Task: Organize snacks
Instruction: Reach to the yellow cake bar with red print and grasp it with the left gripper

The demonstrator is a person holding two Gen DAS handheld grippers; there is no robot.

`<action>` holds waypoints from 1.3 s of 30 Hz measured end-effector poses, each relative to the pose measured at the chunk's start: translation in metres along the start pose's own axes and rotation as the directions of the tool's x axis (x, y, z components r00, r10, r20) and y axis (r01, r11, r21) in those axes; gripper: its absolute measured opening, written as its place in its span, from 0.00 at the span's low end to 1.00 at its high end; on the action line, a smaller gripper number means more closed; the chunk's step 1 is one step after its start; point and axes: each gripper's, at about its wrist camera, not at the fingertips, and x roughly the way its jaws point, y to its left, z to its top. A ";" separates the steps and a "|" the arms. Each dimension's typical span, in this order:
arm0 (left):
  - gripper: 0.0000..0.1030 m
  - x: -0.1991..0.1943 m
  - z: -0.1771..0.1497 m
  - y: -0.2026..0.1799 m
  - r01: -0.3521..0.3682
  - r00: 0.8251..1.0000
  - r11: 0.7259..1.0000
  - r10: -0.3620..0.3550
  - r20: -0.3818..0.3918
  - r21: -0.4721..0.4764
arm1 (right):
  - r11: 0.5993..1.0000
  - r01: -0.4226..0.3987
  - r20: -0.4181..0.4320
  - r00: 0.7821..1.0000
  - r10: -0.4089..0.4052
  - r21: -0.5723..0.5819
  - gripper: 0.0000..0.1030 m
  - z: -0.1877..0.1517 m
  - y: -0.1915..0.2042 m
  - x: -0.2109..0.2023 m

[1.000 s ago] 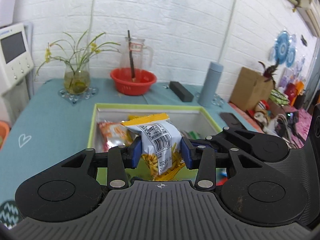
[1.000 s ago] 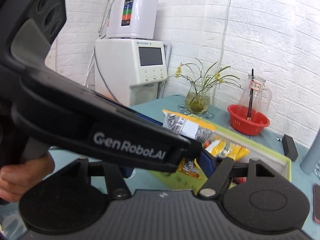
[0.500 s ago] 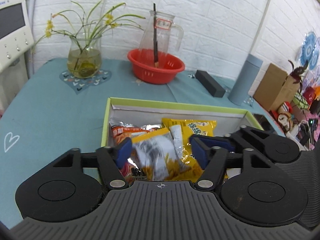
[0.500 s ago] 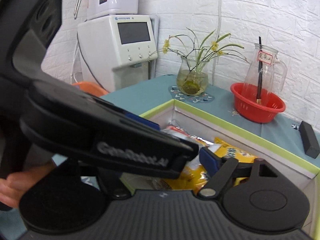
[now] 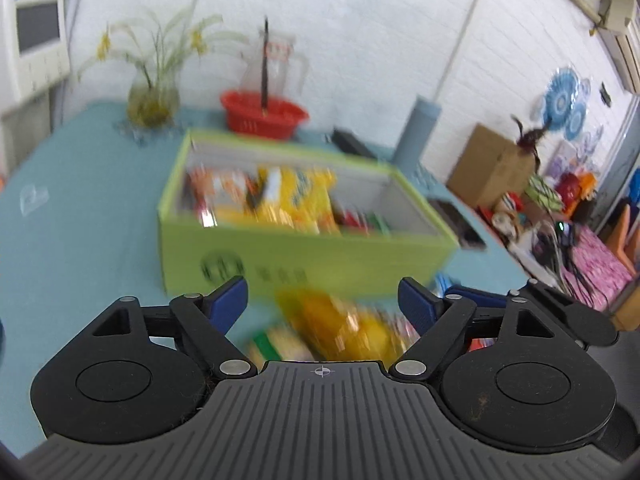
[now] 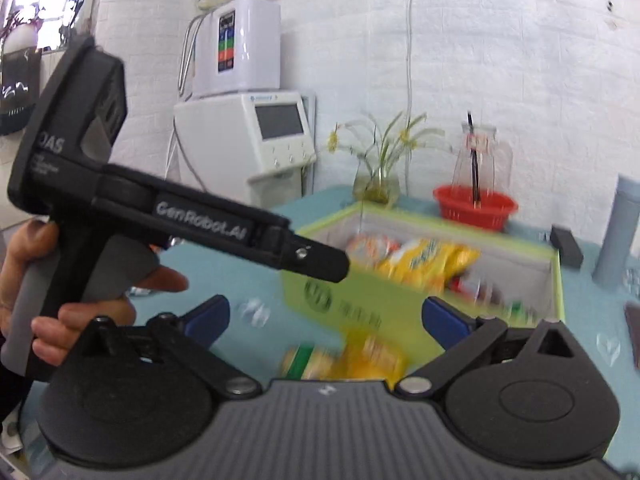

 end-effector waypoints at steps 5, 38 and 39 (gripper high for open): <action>0.50 0.023 -0.040 -0.012 0.064 0.985 0.996 -0.074 -0.154 -0.067 | 0.999 0.000 -0.110 0.994 0.006 0.048 0.98 -0.040 0.009 0.005; 0.38 -0.003 -0.104 -0.045 0.065 0.974 0.997 -0.057 -0.219 0.029 | 0.987 0.059 -0.211 0.977 -0.026 0.152 0.99 -0.079 0.041 -0.024; 0.38 -0.003 -0.104 -0.045 0.068 0.974 0.997 -0.060 -0.220 0.030 | 0.986 0.062 -0.211 0.977 -0.028 0.154 0.99 -0.079 0.041 -0.025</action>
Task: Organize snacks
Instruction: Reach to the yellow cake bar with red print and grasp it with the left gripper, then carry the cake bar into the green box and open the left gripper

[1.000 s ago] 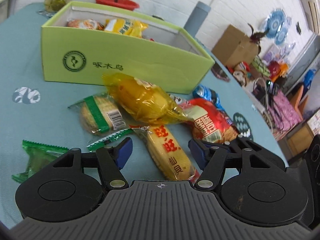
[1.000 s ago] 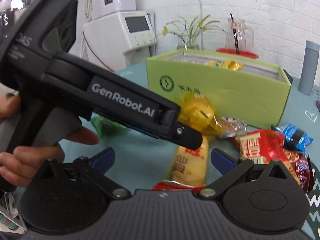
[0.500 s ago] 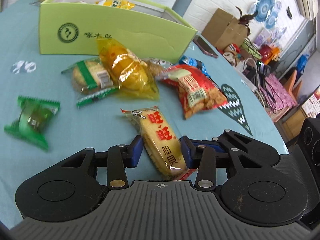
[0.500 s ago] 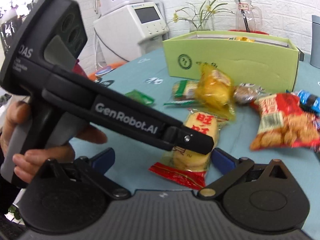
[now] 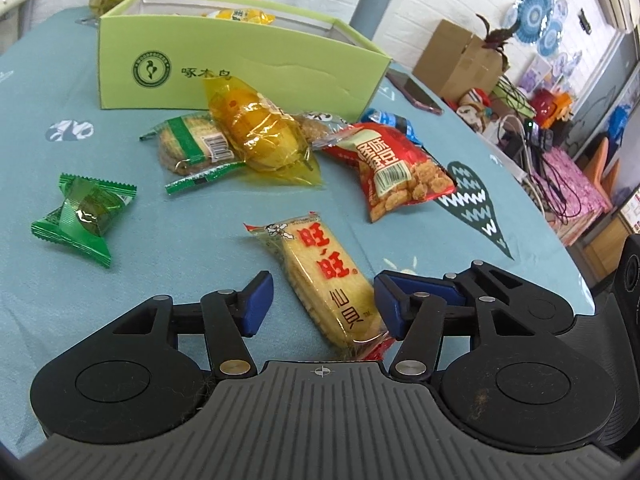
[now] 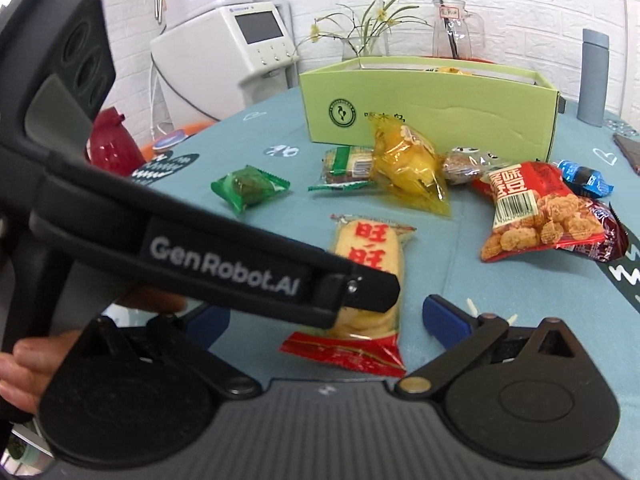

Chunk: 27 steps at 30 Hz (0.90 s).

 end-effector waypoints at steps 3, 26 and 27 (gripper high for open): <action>0.41 0.000 0.001 0.003 0.015 1.000 1.000 -0.015 -0.001 -0.011 | 1.000 -0.001 -0.009 1.000 0.001 -0.001 0.99 0.003 0.000 0.003; 0.53 -0.005 0.002 0.012 0.037 0.999 0.997 -0.036 0.011 -0.067 | 0.997 0.055 0.012 0.998 -0.055 -0.050 0.98 0.011 0.006 -0.001; 0.53 -0.005 0.003 0.012 0.043 0.999 0.997 -0.042 0.012 -0.070 | 0.997 0.051 0.010 0.999 -0.051 -0.050 0.98 0.011 0.005 0.000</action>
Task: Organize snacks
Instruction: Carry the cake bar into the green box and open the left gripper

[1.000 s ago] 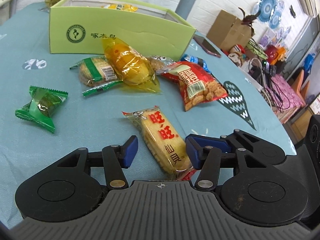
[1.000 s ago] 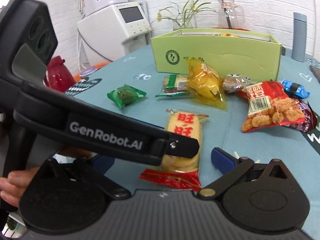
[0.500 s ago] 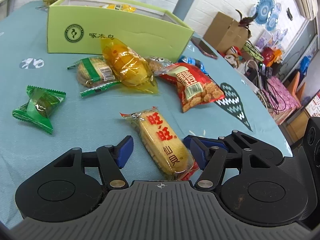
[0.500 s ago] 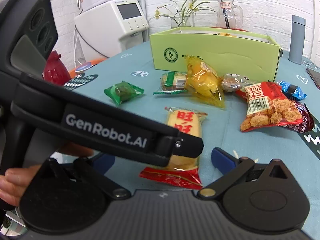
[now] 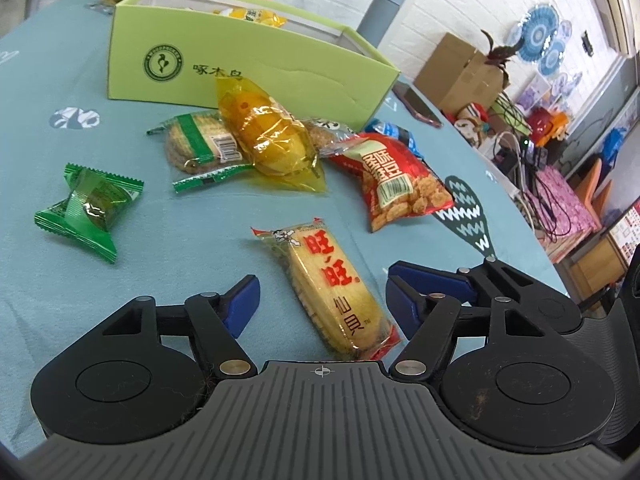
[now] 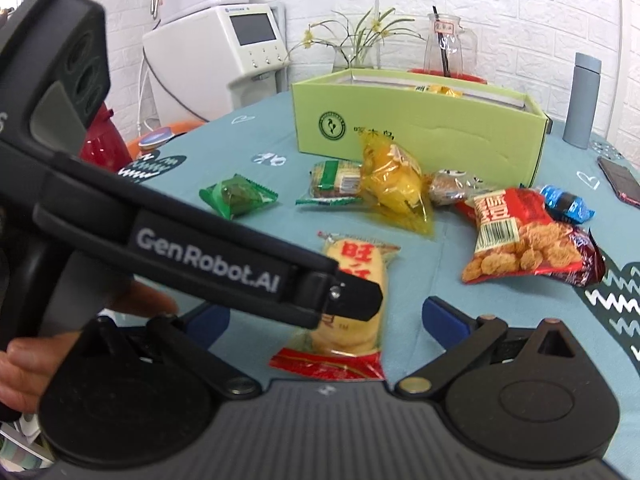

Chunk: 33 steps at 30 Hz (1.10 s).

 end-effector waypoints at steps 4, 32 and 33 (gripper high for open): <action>0.51 0.004 0.002 -0.001 -0.008 1.000 1.000 0.008 -0.003 0.007 | 1.000 -0.013 -0.017 1.000 0.013 0.003 0.98 0.000 -0.002 0.007; 0.10 0.069 0.236 -0.033 -0.049 0.985 0.994 0.032 0.168 0.101 | 0.995 0.055 0.195 0.980 -0.037 -0.086 0.63 0.186 -0.145 0.070; 0.10 0.083 0.244 -0.031 -0.058 0.988 0.993 0.043 0.152 0.100 | 0.997 0.047 0.180 0.983 -0.034 -0.069 0.64 0.189 -0.156 0.080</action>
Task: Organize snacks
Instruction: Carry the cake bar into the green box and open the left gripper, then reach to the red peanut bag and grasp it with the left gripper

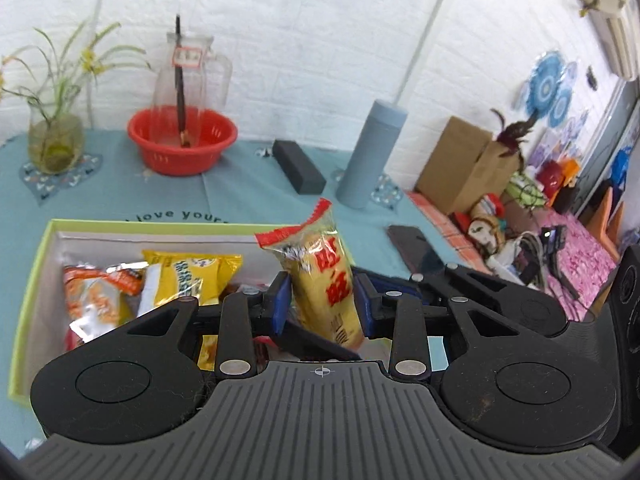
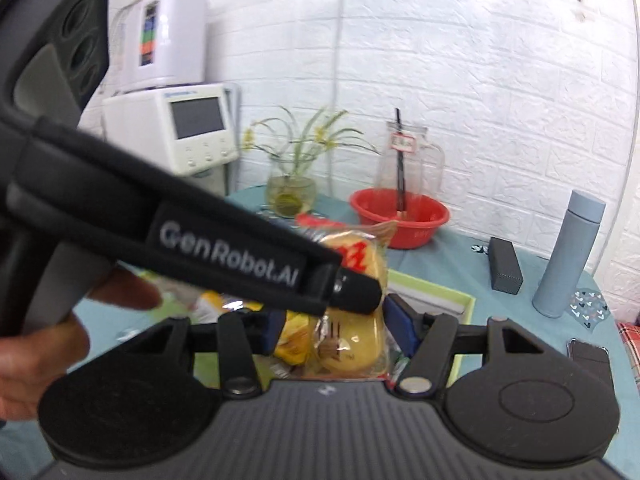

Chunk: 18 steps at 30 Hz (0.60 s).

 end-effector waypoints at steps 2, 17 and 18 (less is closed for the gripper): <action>0.10 0.023 0.006 0.001 -0.020 0.999 1.000 0.020 -0.036 0.013 | 0.999 -0.012 -0.025 1.000 0.012 0.033 0.64 -0.004 -0.016 0.019; 0.67 -0.048 0.000 0.001 0.030 0.985 0.999 -0.027 0.169 -0.014 | 1.000 0.011 0.058 0.998 -0.012 0.022 0.99 0.001 -0.031 -0.011; 0.69 -0.063 -0.009 0.002 0.032 0.982 0.999 -0.028 0.188 -0.018 | 1.000 0.017 0.079 0.997 -0.017 0.004 0.99 0.003 -0.027 -0.020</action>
